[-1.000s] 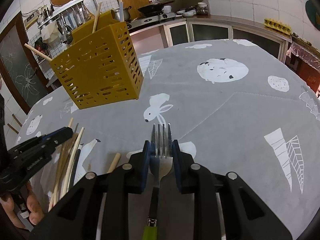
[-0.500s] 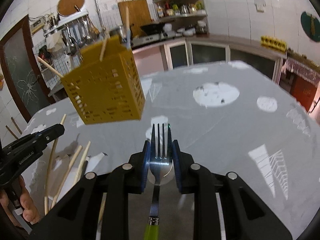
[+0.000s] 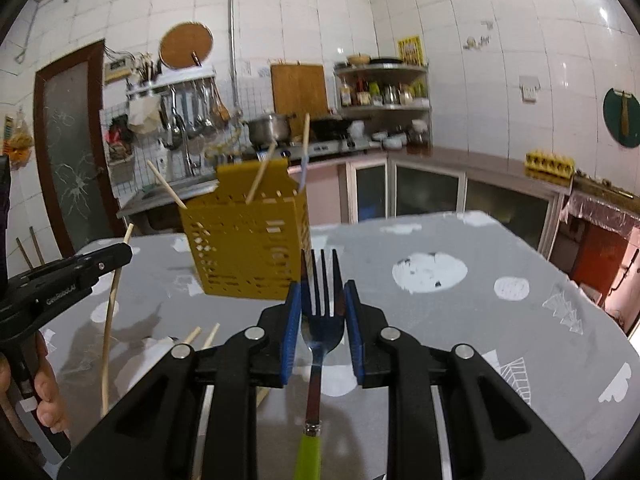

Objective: Organize utensils
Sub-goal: 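Lift the fork and chopstick and carry both above the yellow holder, then open both tools to drop the fork and chopstick into the holder, then grasp a wooden chopstick with the right tool while the left tool grasps another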

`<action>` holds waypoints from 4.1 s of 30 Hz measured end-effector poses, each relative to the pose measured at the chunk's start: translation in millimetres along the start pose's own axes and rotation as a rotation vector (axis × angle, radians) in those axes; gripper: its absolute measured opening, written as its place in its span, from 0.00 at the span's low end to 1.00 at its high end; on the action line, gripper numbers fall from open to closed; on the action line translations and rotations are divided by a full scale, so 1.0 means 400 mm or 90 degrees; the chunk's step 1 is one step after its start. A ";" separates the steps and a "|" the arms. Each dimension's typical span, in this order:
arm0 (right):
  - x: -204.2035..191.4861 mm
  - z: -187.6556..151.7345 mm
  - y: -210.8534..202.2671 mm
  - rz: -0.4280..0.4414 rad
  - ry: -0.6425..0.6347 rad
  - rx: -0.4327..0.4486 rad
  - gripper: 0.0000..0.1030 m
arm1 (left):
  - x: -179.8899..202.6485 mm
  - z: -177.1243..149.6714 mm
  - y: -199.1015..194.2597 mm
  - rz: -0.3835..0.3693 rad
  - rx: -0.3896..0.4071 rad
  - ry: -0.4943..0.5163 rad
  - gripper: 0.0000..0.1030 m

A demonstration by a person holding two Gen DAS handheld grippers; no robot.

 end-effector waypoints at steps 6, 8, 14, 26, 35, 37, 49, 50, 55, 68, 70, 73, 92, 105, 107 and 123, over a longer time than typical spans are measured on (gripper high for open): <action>-0.017 0.016 -0.066 -0.001 -0.017 0.049 0.21 | -0.003 0.012 -0.068 -0.005 0.041 0.000 0.04; -0.021 0.017 -0.079 0.001 -0.016 0.056 0.21 | -0.006 0.009 -0.081 -0.004 0.048 0.005 0.05; -0.026 0.041 -0.111 0.003 -0.014 0.080 0.20 | -0.019 0.020 -0.115 -0.017 0.062 0.000 0.05; -0.022 0.137 -0.053 0.013 -0.018 0.079 0.04 | 0.004 0.114 -0.145 -0.058 0.097 -0.010 0.04; -0.008 0.216 -0.037 0.002 -0.054 0.078 0.03 | 0.017 0.183 -0.134 -0.066 0.105 -0.004 0.04; -0.001 0.244 -0.039 -0.003 -0.064 0.082 0.03 | 0.027 0.211 -0.142 -0.069 0.113 0.002 0.04; 0.035 0.501 0.015 -0.040 -0.091 0.131 0.03 | 0.129 0.490 -0.128 -0.085 0.206 0.006 0.04; 0.032 0.515 0.030 -0.039 -0.094 0.130 0.03 | 0.136 0.504 -0.115 -0.084 0.211 0.009 0.04; 0.021 0.543 0.132 -0.031 -0.090 0.112 0.03 | 0.155 0.540 0.010 -0.067 0.201 0.023 0.04; 0.000 0.363 0.340 -0.004 -0.074 -0.047 0.13 | 0.053 0.354 0.271 -0.014 0.044 0.013 0.19; 0.014 0.363 0.321 -0.018 -0.061 -0.052 0.58 | 0.044 0.373 0.232 -0.004 0.060 0.005 0.67; 0.036 0.365 0.274 -0.037 -0.041 -0.044 0.66 | 0.038 0.408 0.143 0.005 0.103 0.010 0.81; -0.100 -0.120 0.199 -0.044 0.005 -0.288 0.61 | -0.145 0.053 0.078 0.088 -0.077 -0.019 0.95; -0.182 -0.182 0.242 -0.028 0.014 -0.351 0.20 | -0.194 -0.097 0.168 0.111 -0.169 -0.036 0.95; -0.185 -0.179 0.250 -0.030 0.014 -0.350 0.16 | -0.191 -0.105 0.174 0.110 -0.180 -0.035 0.95; -0.102 -0.162 0.278 0.021 -0.002 -0.339 0.06 | -0.121 -0.165 0.215 0.100 -0.264 -0.008 0.94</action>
Point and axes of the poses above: each gripper's, at about its wrist camera, not at the fingertips, and y roughly the way its jaws point, x to its right, z to its top, the point moved 7 cm from there along y, roughly the way its jaws point, and after that the axes turned 13 degrees about -y, right-handed, at the moved point
